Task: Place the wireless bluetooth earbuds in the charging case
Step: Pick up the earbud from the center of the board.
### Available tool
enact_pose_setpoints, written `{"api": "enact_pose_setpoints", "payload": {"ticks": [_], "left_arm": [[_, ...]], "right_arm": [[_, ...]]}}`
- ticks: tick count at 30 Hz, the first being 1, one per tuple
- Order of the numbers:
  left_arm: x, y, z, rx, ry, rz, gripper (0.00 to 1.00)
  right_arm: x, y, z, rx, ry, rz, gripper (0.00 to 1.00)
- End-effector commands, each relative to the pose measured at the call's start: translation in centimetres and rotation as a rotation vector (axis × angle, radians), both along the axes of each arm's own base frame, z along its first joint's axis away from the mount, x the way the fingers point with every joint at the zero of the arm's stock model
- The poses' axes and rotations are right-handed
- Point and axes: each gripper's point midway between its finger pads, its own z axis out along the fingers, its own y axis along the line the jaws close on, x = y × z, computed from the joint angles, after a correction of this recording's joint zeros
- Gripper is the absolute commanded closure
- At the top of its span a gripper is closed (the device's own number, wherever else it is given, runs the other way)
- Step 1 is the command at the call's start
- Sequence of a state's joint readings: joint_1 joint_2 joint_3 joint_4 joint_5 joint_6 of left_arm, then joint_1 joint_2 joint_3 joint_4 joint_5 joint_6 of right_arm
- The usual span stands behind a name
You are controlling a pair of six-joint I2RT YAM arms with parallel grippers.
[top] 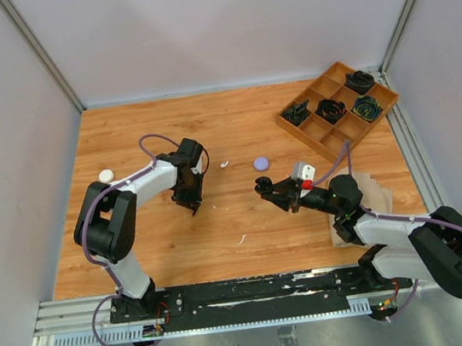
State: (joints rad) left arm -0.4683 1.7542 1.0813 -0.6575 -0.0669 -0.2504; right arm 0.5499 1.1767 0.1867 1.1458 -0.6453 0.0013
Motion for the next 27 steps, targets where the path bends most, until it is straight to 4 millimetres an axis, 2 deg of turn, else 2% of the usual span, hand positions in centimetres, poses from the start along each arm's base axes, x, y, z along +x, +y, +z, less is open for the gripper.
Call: {"api": "enact_pose_setpoints", "payload": {"ticks": [1,6,14,27], "left_arm": [[-1.3,-0.5,-0.9,0.006,0.057,-0.024,0.68],[-1.7,-0.6,-1.0,0.027,0.065,-0.027,0.69],[-1.9,-0.4,-1.1,0.048,0.061,-0.014,0.62],[-2.8,0.2,-1.7,0.16,0.074,-0.01,0.63]], "right_arm": [[-0.2,0.6,1.1,0.018,-0.034,0.025,0.87],[-0.2,0.6,1.1,0.018,-0.035,0.027,0.88],[-0.2,0.6,1.2,0.017,-0.036,0.026,0.87],[-0.2,0.6,1.2,0.018,-0.036,0.029,0.87]]}}
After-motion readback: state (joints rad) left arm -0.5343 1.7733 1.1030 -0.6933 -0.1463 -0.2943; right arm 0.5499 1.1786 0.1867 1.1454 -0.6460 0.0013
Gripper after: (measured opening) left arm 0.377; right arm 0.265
